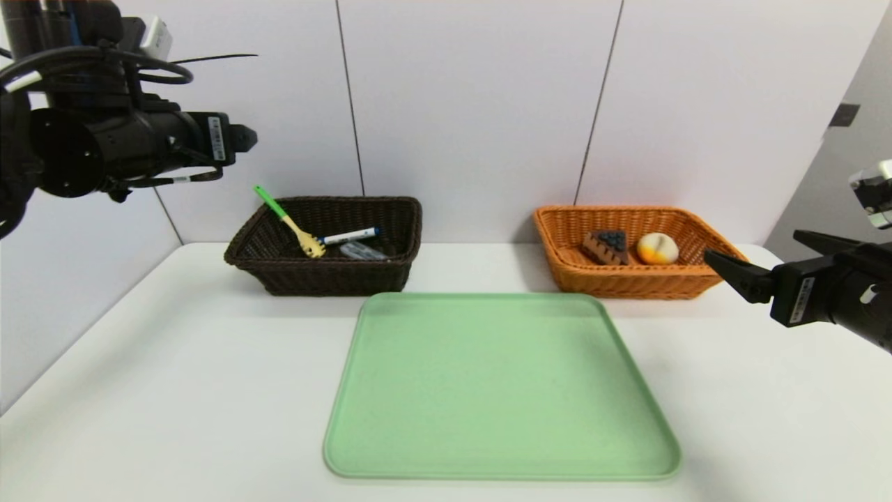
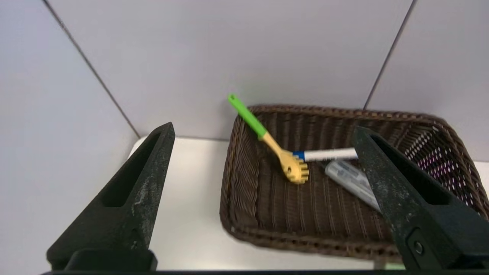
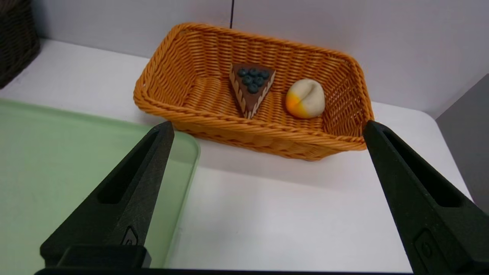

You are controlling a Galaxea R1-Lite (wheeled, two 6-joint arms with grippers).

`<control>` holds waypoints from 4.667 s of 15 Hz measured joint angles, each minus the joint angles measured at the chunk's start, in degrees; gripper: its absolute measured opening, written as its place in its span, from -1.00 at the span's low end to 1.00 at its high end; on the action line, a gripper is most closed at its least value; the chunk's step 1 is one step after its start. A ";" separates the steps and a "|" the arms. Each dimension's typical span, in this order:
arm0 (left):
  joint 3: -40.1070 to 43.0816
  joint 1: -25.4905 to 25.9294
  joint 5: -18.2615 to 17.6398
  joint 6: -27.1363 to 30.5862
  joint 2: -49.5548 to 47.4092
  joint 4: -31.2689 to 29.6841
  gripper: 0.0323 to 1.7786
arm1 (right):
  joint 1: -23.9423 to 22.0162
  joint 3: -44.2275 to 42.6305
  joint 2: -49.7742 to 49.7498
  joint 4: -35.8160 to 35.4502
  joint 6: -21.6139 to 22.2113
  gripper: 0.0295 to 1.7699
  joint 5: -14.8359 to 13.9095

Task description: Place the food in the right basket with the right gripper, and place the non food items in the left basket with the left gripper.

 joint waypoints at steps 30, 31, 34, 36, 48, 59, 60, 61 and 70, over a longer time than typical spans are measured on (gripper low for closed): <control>52.26 11.19 -2.58 -9.19 -70.18 16.01 0.90 | -10.05 15.87 -53.78 35.58 -0.45 0.93 4.14; 52.74 11.19 -2.62 -9.18 -71.53 16.71 0.90 | -9.96 15.87 -55.93 37.97 -0.44 0.93 4.25; 54.19 11.22 -2.89 -9.16 -74.89 18.29 0.90 | -9.95 16.02 -61.14 42.47 -0.44 0.93 4.55; 55.03 11.19 -2.93 -9.00 -77.12 18.40 0.90 | -10.07 16.31 -64.12 43.93 -0.45 0.93 5.77; 58.77 10.93 -11.39 9.19 -89.92 13.30 0.90 | -10.25 15.82 -72.20 37.89 -6.16 0.93 11.30; 72.58 10.93 -14.96 17.30 -90.70 -2.05 0.90 | -10.25 27.73 -72.20 22.69 -7.25 0.93 11.13; 73.19 10.93 -14.97 17.35 -90.70 -2.18 0.90 | -10.25 28.67 -72.20 22.71 -7.20 0.93 11.04; 73.77 10.93 -15.04 17.32 -90.70 -2.21 0.90 | -10.25 29.82 -72.20 22.75 -7.09 0.93 10.96; 74.34 10.93 -20.11 15.71 -90.70 3.61 0.90 | -10.25 30.84 -72.20 34.56 1.18 0.93 8.51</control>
